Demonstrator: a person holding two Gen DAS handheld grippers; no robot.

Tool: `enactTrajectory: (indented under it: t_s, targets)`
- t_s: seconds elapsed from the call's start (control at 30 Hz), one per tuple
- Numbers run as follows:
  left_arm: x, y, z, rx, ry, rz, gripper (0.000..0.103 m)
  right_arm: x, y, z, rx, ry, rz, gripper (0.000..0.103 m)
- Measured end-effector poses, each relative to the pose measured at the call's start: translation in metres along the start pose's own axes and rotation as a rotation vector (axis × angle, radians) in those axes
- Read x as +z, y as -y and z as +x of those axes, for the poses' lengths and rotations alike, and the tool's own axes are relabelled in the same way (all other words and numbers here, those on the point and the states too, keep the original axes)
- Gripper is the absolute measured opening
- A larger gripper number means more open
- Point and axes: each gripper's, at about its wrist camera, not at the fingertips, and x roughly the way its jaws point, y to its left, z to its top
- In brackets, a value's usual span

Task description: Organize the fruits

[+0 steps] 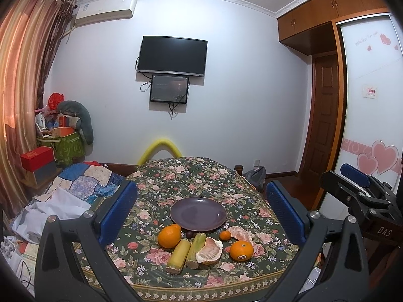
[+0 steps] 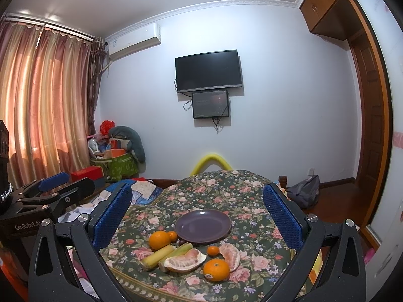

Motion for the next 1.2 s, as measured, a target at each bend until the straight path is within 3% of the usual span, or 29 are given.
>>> enactTrajectory:
  t_s: [1.2]
  targets:
    - [-0.0023,-0.0008,0.0036,0.003,-0.001,0.005,0.103,-0.0041,0.0002,-0.0002,0.001,-0.005,0.003,0.103]
